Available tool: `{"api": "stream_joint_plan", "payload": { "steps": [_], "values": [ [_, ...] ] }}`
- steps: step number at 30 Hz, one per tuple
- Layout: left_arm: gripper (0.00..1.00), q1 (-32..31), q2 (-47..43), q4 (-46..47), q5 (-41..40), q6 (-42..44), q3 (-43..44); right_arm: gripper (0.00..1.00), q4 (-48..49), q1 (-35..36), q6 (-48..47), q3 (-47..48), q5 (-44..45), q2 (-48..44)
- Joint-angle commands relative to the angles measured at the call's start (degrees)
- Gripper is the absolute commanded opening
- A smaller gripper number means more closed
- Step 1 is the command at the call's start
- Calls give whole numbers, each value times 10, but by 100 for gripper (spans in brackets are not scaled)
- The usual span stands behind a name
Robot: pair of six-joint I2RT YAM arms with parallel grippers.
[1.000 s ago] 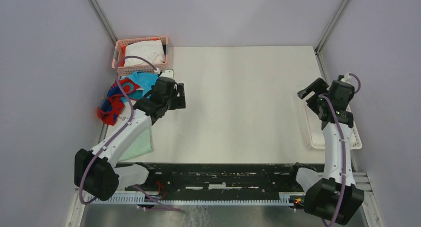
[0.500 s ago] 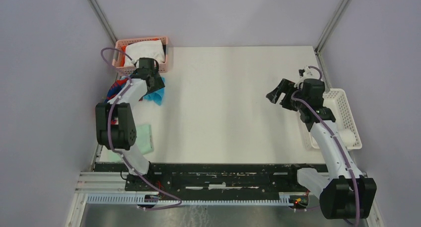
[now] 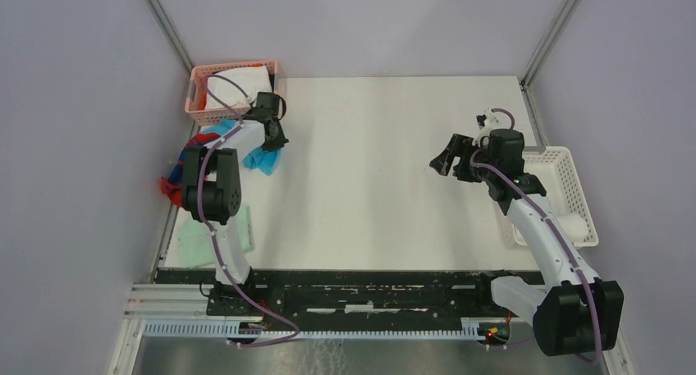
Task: Roll the towels
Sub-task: Move the towel to the center of the board.
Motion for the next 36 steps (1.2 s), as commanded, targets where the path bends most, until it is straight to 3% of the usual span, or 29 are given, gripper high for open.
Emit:
{"api": "stream_joint_plan", "payload": {
  "steps": [1,4,7,11,13,20,30,36],
  "values": [
    [4,-122,-102,4,47,-23,-12,82,26,21,-17,26,-3,10],
    [5,-215,-127,3,57,-38,-11,81,30,43,-18,29,5,18],
    [13,-300,-140,1,59,-50,3,80,38,68,-19,24,18,22],
    [40,-378,-158,5,61,-47,4,80,47,96,-22,13,30,29],
    [49,-394,-183,13,65,-52,-17,80,41,116,-29,15,31,38],
    [65,-380,-285,21,20,-65,-126,80,5,196,-58,41,68,107],
    [67,-219,-335,-5,39,-85,-218,75,-7,344,-68,131,134,290],
    [67,-148,-323,-2,59,-94,-226,70,-20,360,-34,153,159,363]
  ]
}}
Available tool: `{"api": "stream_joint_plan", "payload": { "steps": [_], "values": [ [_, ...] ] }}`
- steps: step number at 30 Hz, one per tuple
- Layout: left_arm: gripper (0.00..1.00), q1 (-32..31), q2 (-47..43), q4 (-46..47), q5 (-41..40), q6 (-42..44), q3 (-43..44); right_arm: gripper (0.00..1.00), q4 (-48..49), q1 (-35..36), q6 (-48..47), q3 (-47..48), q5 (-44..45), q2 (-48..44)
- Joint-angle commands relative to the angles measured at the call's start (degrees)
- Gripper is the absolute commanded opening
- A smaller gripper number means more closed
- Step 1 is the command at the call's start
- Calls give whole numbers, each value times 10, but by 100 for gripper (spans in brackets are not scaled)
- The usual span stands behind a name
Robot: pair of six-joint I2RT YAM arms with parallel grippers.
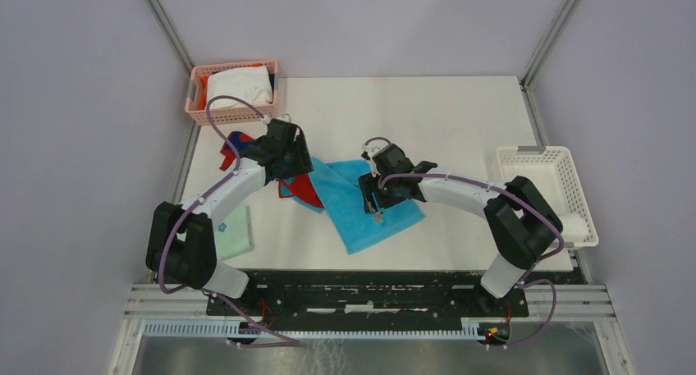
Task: Roll the towels
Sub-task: Move the towel to the center of the board, then move the towel to the corner of the board.
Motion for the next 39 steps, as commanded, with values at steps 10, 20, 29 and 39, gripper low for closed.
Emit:
{"api": "stream_joint_plan", "payload": {
  "steps": [10,20,29,39],
  "values": [
    [62,71,48,48,6,-41,16,61,-48,-8,57,15,64,52],
    [12,105,120,52,-42,-27,84,54,-77,-61,98,-2,65,56],
    [3,229,89,-35,-199,84,283,50,-80,-168,127,-64,36,31],
    [27,263,119,-40,-212,142,341,52,-79,-174,117,-53,18,4]
  ]
}}
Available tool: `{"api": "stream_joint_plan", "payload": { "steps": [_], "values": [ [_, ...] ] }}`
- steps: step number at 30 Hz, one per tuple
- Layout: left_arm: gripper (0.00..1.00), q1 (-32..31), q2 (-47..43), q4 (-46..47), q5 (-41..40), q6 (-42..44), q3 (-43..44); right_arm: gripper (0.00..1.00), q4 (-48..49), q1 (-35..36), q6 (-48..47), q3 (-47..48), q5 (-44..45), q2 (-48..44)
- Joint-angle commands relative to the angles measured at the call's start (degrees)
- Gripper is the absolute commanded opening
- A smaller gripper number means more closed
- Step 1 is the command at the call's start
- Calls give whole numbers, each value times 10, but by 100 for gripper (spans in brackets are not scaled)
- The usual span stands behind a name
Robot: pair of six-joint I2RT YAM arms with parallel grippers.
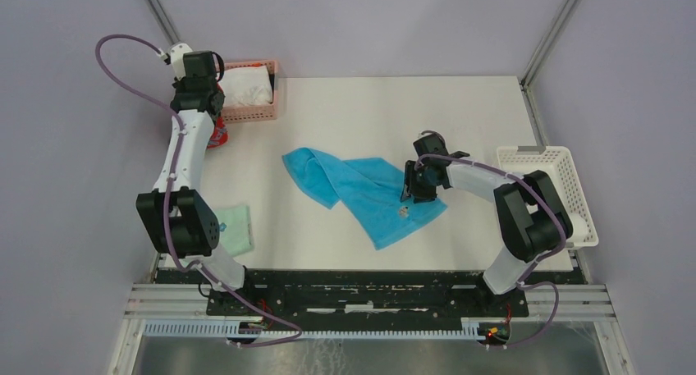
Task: Roll the towels
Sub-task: Move the towel to the corner of the board, then flatten out the towel at the center of the board.
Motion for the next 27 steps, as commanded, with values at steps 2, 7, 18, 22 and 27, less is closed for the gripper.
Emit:
{"api": "stream_joint_plan", "payload": {
  "steps": [2,7,18,22,27],
  "values": [
    [39,-14,9,-8,58,27,-25,55,-48,13,-41,-2,19,-32],
    [54,-81,-27,-12,114,12,-93,61,-71,84,-90,30,66,-106],
    [59,-142,-60,15,279,-38,-271,52,-116,243,-145,46,82,-103],
    [59,-144,-18,14,283,-36,-266,52,-128,291,-137,57,112,-62],
    [60,-143,31,5,276,-31,-235,52,-132,327,-129,61,136,-25]
  ]
}}
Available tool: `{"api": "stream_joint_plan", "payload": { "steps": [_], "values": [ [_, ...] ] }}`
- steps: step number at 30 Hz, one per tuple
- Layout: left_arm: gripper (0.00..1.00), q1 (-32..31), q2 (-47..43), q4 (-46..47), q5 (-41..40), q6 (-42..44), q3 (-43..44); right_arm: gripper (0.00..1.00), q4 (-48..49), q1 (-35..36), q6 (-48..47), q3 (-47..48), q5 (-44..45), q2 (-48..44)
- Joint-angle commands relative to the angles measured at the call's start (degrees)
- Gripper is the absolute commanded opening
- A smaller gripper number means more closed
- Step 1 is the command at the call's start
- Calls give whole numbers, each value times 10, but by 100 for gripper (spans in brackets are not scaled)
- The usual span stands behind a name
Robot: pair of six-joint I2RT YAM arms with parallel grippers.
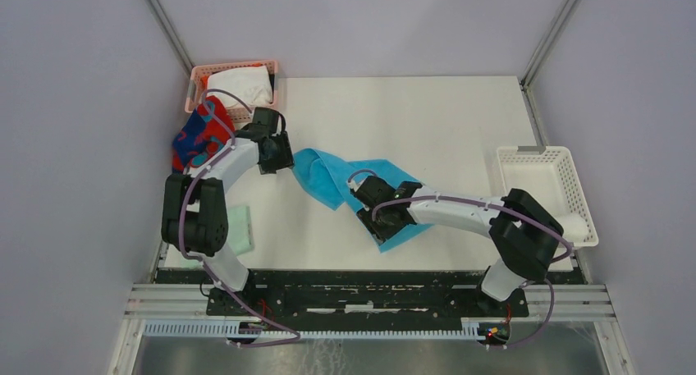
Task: Roll the towels
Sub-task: Flatten out the towel at the center of the board.
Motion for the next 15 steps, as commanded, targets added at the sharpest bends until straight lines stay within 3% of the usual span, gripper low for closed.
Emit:
{"api": "stream_joint_plan", "payload": {
  "steps": [1,8,15],
  "values": [
    [60,0,36,12,8,-15,40,52,-13,21,2,29,42,25],
    [61,0,77,12,6,-17,60,49,-41,41,1,51,61,93],
    [61,0,115,11,4,-15,88,30,-41,42,12,46,72,97]
  ]
}}
